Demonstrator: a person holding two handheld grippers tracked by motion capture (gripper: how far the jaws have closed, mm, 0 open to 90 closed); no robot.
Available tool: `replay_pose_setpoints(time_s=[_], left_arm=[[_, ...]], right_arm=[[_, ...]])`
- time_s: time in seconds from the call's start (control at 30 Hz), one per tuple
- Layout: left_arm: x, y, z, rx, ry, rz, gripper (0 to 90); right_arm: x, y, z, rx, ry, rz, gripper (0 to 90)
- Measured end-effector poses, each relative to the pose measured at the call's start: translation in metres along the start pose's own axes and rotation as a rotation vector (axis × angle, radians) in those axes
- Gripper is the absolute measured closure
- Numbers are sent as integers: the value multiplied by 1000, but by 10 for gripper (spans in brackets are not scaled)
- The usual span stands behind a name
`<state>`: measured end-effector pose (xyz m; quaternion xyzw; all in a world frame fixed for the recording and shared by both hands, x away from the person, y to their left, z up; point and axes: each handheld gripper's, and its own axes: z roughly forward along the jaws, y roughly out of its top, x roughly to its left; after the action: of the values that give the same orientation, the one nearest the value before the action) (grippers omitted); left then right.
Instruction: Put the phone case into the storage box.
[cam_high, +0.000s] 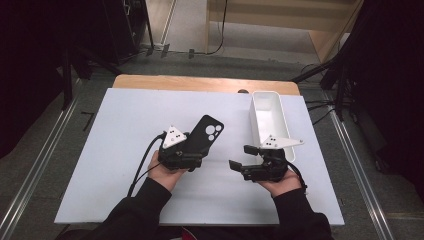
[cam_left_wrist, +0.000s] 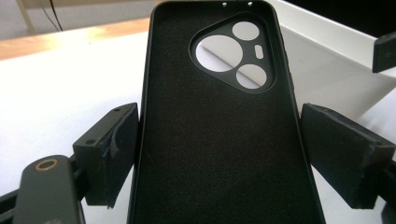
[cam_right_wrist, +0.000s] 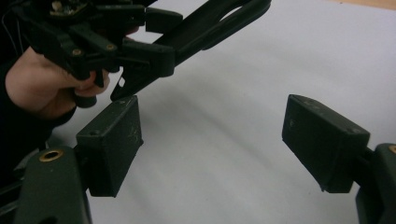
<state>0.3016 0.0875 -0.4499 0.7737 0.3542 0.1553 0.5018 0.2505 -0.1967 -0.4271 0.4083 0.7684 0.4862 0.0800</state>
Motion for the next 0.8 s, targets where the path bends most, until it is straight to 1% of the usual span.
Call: replay_pose_setpoints(time_s=[0.13, 0.2, 0.3, 0.4, 0.43, 0.53, 0.63, 0.73, 0.8], left_arm=[[0, -3, -1, -16, 12, -7, 142], [0, -4, -1, -27, 15, -10, 142], [-1, -7, -1, -38, 22, -27, 141], [0, -9, -2, -43, 30, -44, 141], [-1, -10, -2, -47, 35, -54, 141], [0, -11, -2, -44, 53, -53, 141], [-1, -12, -2, -54, 63, -64, 141], [-2, -12, -2, -61, 61, -68, 141], [-3, -13, -3, -77, 60, -73, 140]], right_arm=[[0, 6, 1, -10, -8, 13, 184], [-1, 10, 2, -17, -7, 27, 184], [-1, 14, 4, -23, -4, 43, 184], [-1, 20, 7, -29, -5, 43, 184], [-1, 21, 8, -29, -7, 51, 184], [-1, 26, 11, -36, -3, 57, 184], [-2, 30, 14, -42, -5, 60, 184], [-3, 34, 18, -40, -3, 67, 183], [-4, 36, 21, -41, -3, 73, 184]])
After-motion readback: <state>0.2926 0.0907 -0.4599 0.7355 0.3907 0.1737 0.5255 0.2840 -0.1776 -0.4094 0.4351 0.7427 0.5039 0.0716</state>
